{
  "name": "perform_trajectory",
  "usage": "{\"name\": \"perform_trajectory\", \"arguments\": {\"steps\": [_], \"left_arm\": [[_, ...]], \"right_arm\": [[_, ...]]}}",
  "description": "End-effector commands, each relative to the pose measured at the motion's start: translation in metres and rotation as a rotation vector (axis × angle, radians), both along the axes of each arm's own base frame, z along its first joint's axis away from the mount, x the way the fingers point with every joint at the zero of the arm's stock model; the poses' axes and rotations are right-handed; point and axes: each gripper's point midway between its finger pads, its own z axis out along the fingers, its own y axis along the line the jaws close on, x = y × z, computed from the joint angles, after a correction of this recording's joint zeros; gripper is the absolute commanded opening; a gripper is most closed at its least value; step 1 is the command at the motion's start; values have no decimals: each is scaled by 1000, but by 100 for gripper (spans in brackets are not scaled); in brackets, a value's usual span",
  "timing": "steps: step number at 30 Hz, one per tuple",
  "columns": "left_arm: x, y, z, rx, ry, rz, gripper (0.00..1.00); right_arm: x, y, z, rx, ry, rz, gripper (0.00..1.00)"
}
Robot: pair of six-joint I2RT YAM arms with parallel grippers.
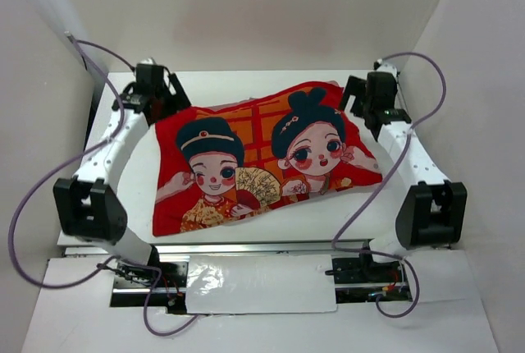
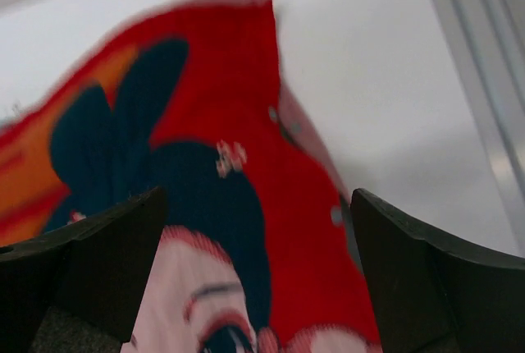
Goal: Put the pillow into the pillowcase
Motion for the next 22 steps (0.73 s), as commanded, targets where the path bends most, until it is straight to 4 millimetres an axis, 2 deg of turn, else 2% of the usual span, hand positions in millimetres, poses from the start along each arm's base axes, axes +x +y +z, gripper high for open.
{"name": "perform_trajectory", "arguments": {"steps": [1, 2, 3, 4, 5, 6, 8, 15, 22], "left_arm": [[-51, -25, -3, -33, 11, -35, 100], [-64, -33, 0, -20, -3, -42, 100], [-88, -33, 8, -35, -43, -15, 100], [-98, -34, 12, -42, -72, -2, 100], [-109, -38, 15, -48, -94, 3, 100], [-123, -30, 23, -54, -136, 41, 100], [-138, -30, 27, -55, -138, 32, 100], [-169, -16, 20, -17, -75, 81, 100], [-176, -11, 17, -3, -54, 104, 100]], "right_arm": [[-35, 2, 2, 44, -32, 0, 100], [-43, -1, 6, 38, -44, -11, 100], [-54, -3, 25, 46, -104, -23, 100], [-63, -8, 16, 49, -94, -61, 100], [-68, -10, 19, 56, -105, -79, 100], [-77, -10, 22, 66, -98, -85, 100], [-83, -15, 14, 71, -62, -112, 100], [-86, -8, 34, 92, -93, -75, 100], [-88, -2, 25, 100, -85, -38, 100]]}}
